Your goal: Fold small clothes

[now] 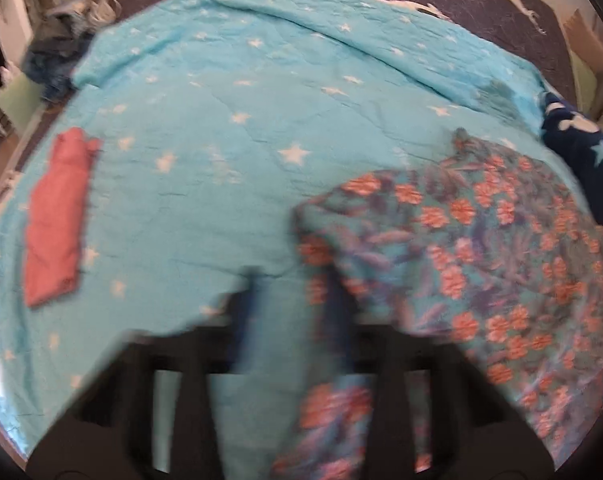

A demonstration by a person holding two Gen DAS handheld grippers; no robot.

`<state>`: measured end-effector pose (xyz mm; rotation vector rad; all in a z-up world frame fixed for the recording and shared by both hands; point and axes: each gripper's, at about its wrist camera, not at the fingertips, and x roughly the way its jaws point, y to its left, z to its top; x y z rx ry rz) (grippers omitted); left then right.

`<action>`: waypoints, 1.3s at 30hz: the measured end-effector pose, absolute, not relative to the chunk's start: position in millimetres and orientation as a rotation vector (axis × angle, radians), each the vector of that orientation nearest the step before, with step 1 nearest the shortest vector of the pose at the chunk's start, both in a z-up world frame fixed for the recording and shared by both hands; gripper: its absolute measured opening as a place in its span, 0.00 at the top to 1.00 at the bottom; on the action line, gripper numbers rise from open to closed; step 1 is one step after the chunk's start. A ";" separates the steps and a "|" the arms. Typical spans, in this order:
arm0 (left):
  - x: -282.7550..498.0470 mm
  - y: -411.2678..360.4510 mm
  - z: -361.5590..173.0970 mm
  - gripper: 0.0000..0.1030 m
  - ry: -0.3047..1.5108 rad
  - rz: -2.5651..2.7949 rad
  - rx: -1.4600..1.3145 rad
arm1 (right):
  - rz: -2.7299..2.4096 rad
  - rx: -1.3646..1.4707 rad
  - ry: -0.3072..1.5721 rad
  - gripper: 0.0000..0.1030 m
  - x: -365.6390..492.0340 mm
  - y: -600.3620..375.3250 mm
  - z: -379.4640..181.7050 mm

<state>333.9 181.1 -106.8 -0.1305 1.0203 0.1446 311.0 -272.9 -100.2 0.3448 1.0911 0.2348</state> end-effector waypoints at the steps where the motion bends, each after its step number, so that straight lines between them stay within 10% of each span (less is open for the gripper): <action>1: 336.2 182.6 -106.0 0.98 1.026 0.149 -0.141 | 0.234 0.345 1.092 0.70 309.9 -272.8 -99.5; 9: 319.9 221.1 -80.9 0.98 0.927 0.212 -0.251 | 0.245 0.318 1.088 0.69 306.6 -267.6 -99.7; 14: 328.4 188.4 -93.9 0.43 0.986 0.111 -0.168 | 0.237 0.347 1.089 0.66 307.1 -265.7 -104.0; 18: 341.1 177.0 -107.1 0.49 1.020 0.103 -0.150 | 0.240 0.341 1.090 0.65 305.5 -266.3 -104.0; 20: 343.0 184.4 -106.3 0.91 1.022 0.076 -0.236 | 0.239 0.341 1.092 0.65 305.7 -267.1 -103.1; 26: 329.3 198.5 -82.4 0.90 0.958 0.090 -0.311 | 0.239 0.327 1.083 0.65 304.0 -265.2 -101.2; 27: 325.5 198.3 -78.2 0.86 0.947 0.076 -0.320 | 0.238 0.327 1.082 0.65 303.7 -265.2 -101.3; 29: 324.3 194.8 -76.0 0.43 0.950 0.060 -0.318 | 0.236 0.332 1.082 0.65 303.3 -265.3 -101.6; 31: 327.0 184.3 -77.2 0.29 0.945 0.074 -0.250 | 0.235 0.339 1.081 0.65 302.8 -265.4 -101.5; 33: 336.3 171.7 -87.7 0.33 0.989 0.111 -0.142 | 0.237 0.339 1.080 0.65 302.1 -265.0 -101.5; 35: 345.0 169.8 -102.5 0.92 1.054 0.108 -0.144 | 0.239 0.336 1.081 0.65 301.2 -264.5 -101.7; 39: 341.8 186.7 -84.4 0.93 0.960 0.165 -0.218 | 0.243 0.336 1.072 0.65 300.0 -266.7 -98.8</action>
